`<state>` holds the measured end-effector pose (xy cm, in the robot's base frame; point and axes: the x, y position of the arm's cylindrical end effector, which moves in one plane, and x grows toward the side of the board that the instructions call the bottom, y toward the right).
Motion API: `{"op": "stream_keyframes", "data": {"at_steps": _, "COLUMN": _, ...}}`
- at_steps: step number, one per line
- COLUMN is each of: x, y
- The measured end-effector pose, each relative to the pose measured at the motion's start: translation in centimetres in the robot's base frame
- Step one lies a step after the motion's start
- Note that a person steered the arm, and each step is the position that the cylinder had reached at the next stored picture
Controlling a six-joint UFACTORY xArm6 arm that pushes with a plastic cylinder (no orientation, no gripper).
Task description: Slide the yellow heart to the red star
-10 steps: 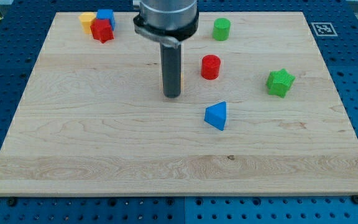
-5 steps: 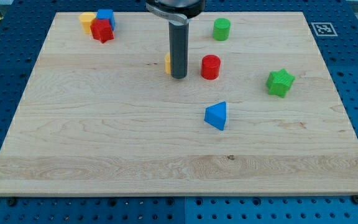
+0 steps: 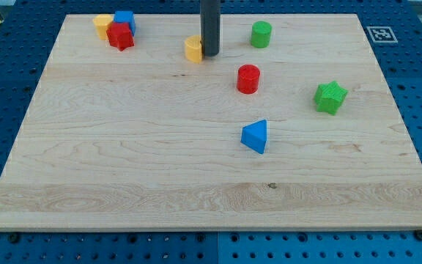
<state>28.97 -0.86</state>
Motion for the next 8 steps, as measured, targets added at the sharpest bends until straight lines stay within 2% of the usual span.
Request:
{"op": "stream_keyframes", "data": {"at_steps": 1, "x": -2.5, "y": -1.1}}
{"op": "stream_keyframes", "data": {"at_steps": 2, "x": -2.9, "y": -1.4}}
{"op": "stream_keyframes", "data": {"at_steps": 4, "x": -0.5, "y": -0.9}}
{"op": "stream_keyframes", "data": {"at_steps": 8, "x": 0.7, "y": -0.9}}
